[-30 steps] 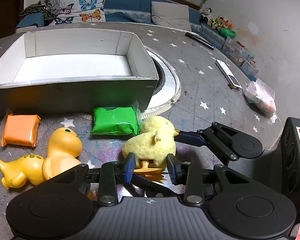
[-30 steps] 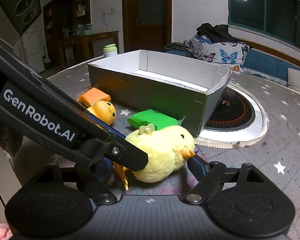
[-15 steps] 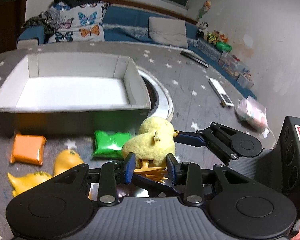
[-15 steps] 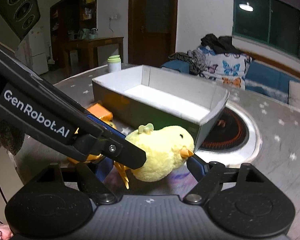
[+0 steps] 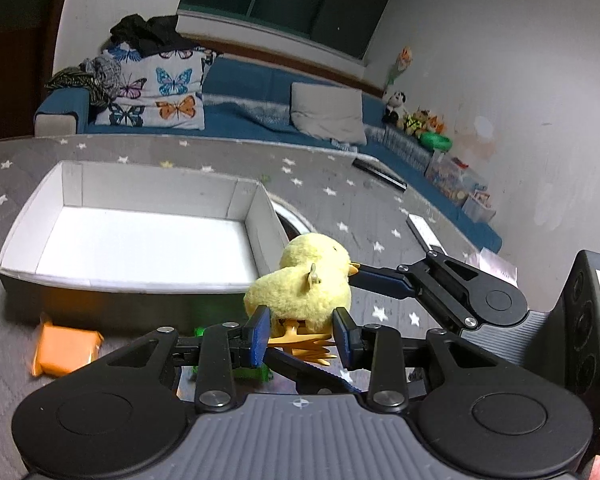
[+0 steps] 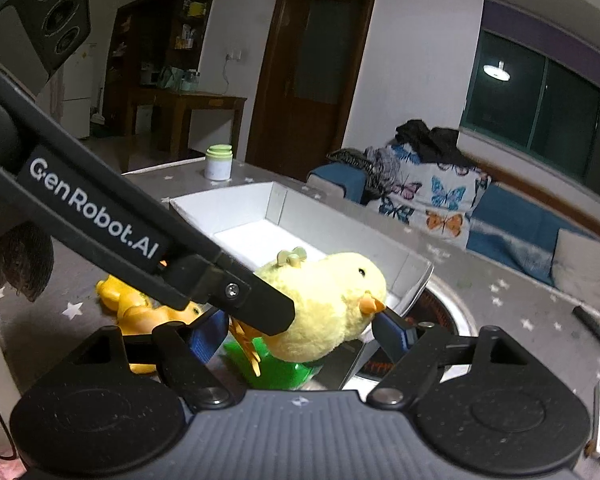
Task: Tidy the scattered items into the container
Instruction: 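Carry the plush chick with the left gripper over the white box and lower it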
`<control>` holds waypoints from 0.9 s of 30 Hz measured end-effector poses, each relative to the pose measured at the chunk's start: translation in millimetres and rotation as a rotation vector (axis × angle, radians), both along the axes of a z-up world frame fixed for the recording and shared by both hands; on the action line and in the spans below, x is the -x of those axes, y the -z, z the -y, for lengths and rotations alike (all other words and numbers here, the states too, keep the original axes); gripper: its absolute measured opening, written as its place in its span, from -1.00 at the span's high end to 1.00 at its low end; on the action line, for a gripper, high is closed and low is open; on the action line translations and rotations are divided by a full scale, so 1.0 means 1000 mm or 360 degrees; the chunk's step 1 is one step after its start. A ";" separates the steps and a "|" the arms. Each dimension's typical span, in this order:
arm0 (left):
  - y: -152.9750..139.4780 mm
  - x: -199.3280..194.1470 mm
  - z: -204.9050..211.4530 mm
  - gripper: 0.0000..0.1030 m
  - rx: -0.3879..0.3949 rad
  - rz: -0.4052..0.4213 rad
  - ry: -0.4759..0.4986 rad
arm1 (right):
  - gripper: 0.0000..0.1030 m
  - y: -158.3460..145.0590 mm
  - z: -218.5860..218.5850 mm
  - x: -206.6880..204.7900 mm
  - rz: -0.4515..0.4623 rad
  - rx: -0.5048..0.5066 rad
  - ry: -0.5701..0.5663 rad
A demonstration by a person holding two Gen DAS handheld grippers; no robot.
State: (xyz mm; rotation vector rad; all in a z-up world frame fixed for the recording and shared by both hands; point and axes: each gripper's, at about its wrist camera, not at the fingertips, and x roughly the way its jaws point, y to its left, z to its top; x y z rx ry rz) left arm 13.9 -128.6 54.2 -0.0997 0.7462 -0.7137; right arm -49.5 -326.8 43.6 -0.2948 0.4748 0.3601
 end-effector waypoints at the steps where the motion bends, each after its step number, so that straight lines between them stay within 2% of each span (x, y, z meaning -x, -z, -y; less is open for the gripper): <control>1: -0.002 -0.001 0.000 0.28 0.0008 0.0008 -0.0001 | -0.55 -0.001 -0.001 -0.001 0.0010 0.0005 0.0000; 8: -0.012 -0.017 0.000 0.28 0.0034 0.0069 -0.0013 | -0.55 -0.011 -0.008 -0.014 0.0085 0.0060 -0.0005; 15: -0.013 -0.048 0.004 0.28 0.0044 0.0066 -0.0031 | -0.55 -0.014 -0.013 -0.043 0.0109 0.0118 -0.0013; 20: -0.007 -0.079 0.005 0.28 0.0052 -0.0017 -0.0047 | -0.55 -0.012 -0.015 -0.074 0.0055 0.0145 -0.0026; 27: 0.013 -0.122 0.004 0.28 0.0043 -0.0187 -0.0064 | -0.55 0.003 -0.014 -0.119 -0.0109 0.0161 -0.0061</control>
